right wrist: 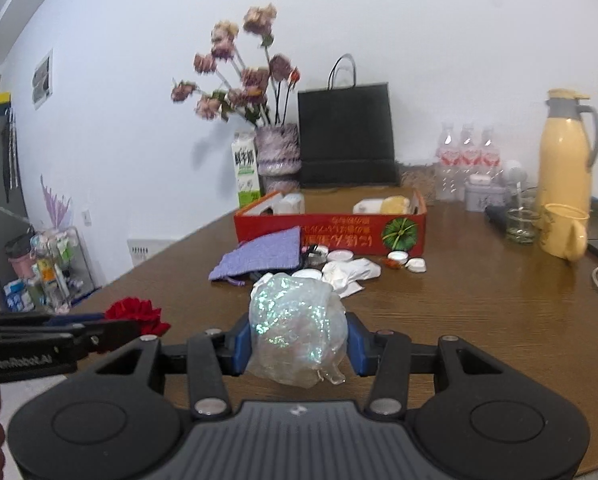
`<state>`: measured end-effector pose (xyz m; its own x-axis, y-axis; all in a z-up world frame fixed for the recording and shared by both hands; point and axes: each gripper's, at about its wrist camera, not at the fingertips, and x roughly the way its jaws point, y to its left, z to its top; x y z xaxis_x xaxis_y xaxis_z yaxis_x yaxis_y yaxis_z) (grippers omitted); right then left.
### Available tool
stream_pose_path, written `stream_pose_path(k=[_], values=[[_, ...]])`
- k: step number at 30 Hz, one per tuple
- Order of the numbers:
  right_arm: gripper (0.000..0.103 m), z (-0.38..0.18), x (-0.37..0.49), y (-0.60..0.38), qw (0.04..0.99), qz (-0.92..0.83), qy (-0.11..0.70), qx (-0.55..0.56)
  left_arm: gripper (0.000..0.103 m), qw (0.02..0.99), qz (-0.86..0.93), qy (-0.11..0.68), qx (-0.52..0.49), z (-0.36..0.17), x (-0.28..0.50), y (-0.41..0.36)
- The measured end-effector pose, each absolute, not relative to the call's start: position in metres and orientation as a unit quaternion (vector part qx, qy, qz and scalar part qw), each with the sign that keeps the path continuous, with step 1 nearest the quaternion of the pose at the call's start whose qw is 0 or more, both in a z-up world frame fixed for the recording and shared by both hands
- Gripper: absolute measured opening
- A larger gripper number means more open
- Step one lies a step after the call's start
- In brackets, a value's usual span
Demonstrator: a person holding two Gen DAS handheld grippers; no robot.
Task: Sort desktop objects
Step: 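Carry the red rose and clear plastic bag over the red box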
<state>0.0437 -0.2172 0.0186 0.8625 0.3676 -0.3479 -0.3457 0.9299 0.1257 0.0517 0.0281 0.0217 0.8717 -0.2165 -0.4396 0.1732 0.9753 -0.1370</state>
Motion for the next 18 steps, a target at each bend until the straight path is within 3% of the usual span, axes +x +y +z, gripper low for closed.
stream_pose_path(k=[18], values=[[0.046, 0.015, 0.031, -0.215, 0.968, 0.192, 0.16, 0.028, 0.037, 0.974, -0.094, 0.201, -0.044, 0.031, 0.043, 0.028]])
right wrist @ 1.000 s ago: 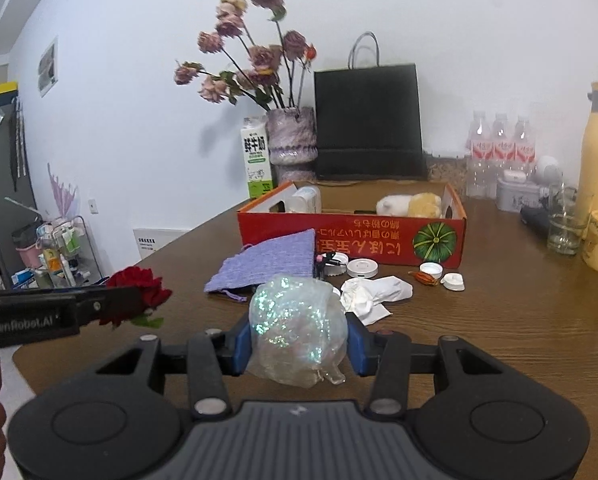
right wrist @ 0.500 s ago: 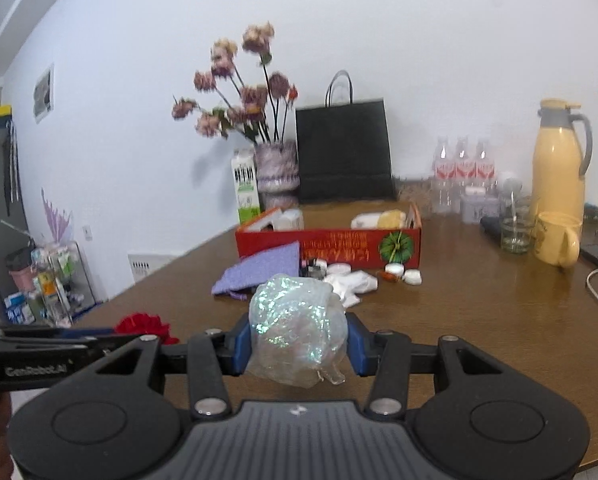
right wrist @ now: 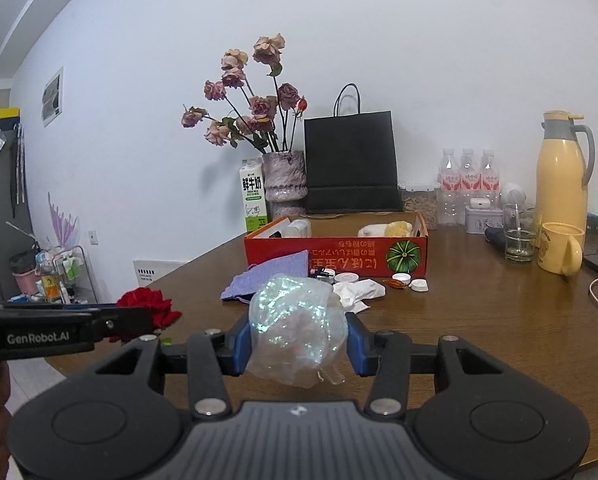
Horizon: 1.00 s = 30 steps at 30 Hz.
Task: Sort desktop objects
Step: 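Carry the red rose and clear plastic bag over the red box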
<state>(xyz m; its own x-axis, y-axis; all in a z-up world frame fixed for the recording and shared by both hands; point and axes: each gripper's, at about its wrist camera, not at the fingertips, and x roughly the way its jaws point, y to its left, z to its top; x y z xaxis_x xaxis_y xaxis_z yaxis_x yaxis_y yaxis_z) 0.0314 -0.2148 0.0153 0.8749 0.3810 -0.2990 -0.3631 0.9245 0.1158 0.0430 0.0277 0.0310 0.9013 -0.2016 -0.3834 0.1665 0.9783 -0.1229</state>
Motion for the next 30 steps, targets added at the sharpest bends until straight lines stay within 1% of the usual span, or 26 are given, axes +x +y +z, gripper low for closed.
stream_pose_path(k=[8, 12, 15, 21, 26, 30], values=[[0.046, 0.004, 0.054, -0.225, 0.969, 0.171, 0.173, 0.04, 0.037, 0.971, -0.091, 0.22, -0.039, 0.018, 0.06, 0.031], [0.046, 0.01, 0.081, -0.227, 0.969, 0.175, 0.17, 0.043, 0.037, 0.977, -0.074, 0.199, -0.019, 0.028, 0.09, 0.04], [0.046, 0.027, 0.109, -0.227, 0.97, 0.185, 0.156, 0.039, 0.037, 0.978, -0.069, 0.198, -0.009, 0.049, 0.129, 0.051], [0.046, 0.067, 0.182, -0.218, 0.964, 0.213, 0.152, 0.035, 0.038, 0.983, -0.087, 0.164, -0.007, 0.093, 0.209, 0.053], [0.046, 0.104, 0.257, -0.203, 0.962, 0.232, 0.145, 0.018, 0.038, 0.975, -0.106, 0.194, -0.033, 0.118, 0.296, 0.046], [0.046, 0.128, 0.333, -0.189, 0.952, 0.252, 0.172, 0.027, 0.04, 0.972, -0.104, 0.21, 0.019, 0.125, 0.372, 0.023]])
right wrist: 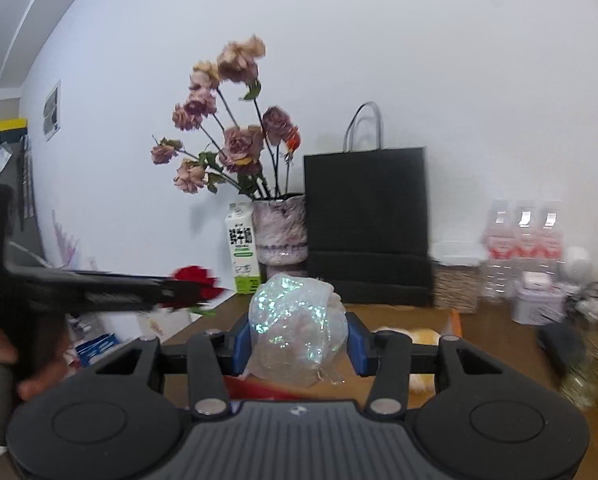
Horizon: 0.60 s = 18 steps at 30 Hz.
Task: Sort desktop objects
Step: 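Carry the red rose and clear plastic bag over the red box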
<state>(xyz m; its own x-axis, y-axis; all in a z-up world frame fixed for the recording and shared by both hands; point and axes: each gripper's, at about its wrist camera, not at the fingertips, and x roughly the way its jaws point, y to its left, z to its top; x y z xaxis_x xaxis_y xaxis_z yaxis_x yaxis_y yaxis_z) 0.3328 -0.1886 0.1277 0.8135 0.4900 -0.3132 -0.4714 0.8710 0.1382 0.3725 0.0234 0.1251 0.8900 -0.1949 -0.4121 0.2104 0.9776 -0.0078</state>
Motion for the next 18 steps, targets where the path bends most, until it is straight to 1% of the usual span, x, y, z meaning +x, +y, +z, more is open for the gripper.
stream_pose_path(k=[4, 8, 10, 14, 17, 18], values=[[0.046, 0.134, 0.411, -0.169, 0.943, 0.247, 0.221, 0.018, 0.04, 0.954, -0.116, 0.275, 0.038, 0.118, 0.448, 0.01], [0.046, 0.112, 0.493, -0.154, 0.926, 0.232, 0.295, 0.042, 0.04, 0.938, -0.098, 0.329, 0.041, 0.093, 0.509, -0.001], [0.046, 0.095, 0.533, -0.149, 0.916, 0.218, 0.331, 0.06, 0.033, 0.93, -0.082, 0.357, 0.046, 0.076, 0.535, -0.005], [0.046, 0.053, 0.577, -0.143, 0.907, 0.195, 0.361, 0.091, 0.032, 0.936, -0.07, 0.334, 0.087, 0.044, 0.557, -0.01], [0.046, 0.022, 0.594, -0.133, 0.898, 0.191, 0.387, 0.09, 0.031, 0.928, -0.076, 0.353, 0.088, 0.023, 0.568, -0.008], [0.048, 0.013, 0.596, -0.131, 0.894, 0.191, 0.394, 0.092, 0.031, 0.927, -0.081, 0.356, 0.085, 0.017, 0.569, -0.007]])
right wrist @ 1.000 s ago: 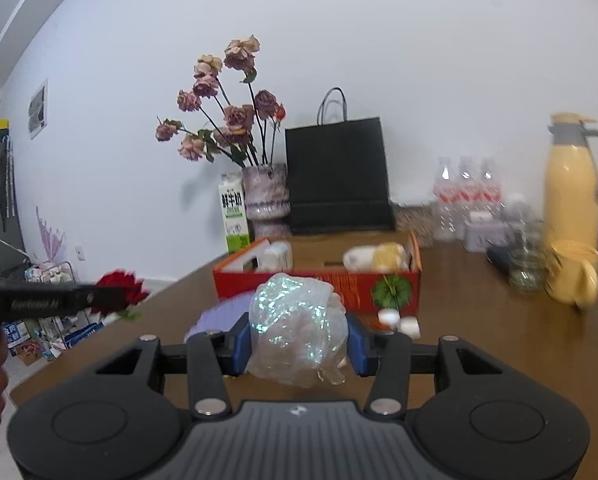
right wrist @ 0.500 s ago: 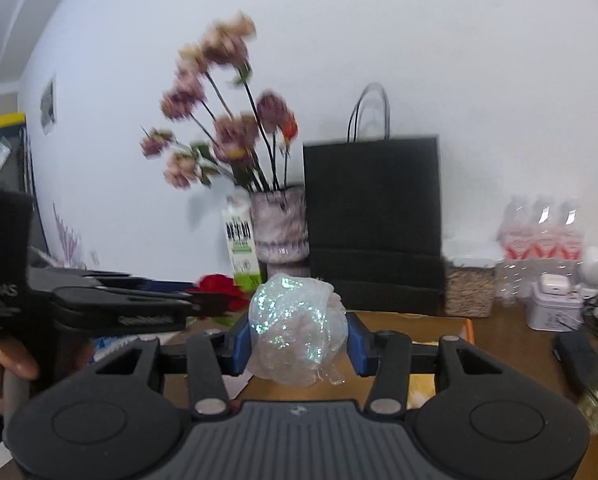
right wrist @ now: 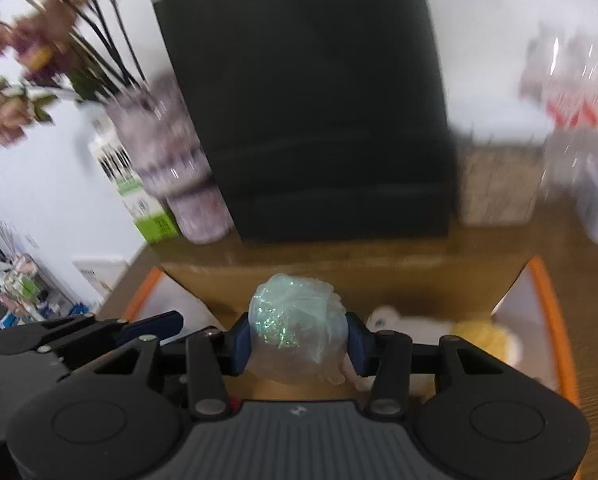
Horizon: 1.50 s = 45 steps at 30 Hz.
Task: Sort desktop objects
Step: 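Drop the rose and plastic bag into the box and open both tools, then withdraw both tools and approach the lavender pouch and white tissue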
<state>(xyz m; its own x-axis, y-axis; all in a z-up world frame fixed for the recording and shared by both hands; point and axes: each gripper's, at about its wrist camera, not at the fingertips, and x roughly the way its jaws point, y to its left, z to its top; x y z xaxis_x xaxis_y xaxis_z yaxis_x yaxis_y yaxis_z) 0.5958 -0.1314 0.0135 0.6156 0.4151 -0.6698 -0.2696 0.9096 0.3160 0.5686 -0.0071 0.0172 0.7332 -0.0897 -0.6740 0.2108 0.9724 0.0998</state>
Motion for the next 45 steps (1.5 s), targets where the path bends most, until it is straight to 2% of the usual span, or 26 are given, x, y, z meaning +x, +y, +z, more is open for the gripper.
stream_pose_path(k=[4, 9, 24, 33, 38, 45], values=[[0.053, -0.006, 0.599, -0.125, 0.888, 0.196, 0.406, 0.092, 0.032, 0.92, -0.074, 0.37, 0.102, 0.006, 0.567, -0.009], [0.071, 0.013, 0.588, -0.123, 0.9, 0.19, 0.385, 0.074, 0.033, 0.919, -0.072, 0.383, 0.065, 0.018, 0.567, 0.0], [0.075, 0.09, 0.492, -0.198, 0.926, 0.137, 0.351, 0.033, 0.039, 0.918, -0.011, 0.395, -0.011, 0.09, 0.482, 0.041], [0.076, 0.13, 0.407, -0.22, 0.935, 0.129, 0.327, -0.047, 0.044, 0.924, -0.023, 0.379, 0.032, 0.126, 0.39, 0.05], [0.075, 0.138, 0.353, -0.233, 0.936, 0.153, 0.314, -0.041, 0.044, 0.936, -0.032, 0.35, 0.016, 0.146, 0.333, 0.061], [0.075, 0.123, 0.256, -0.247, 0.937, 0.206, 0.281, -0.031, 0.044, 0.966, -0.059, 0.246, 0.058, 0.125, 0.213, 0.041]])
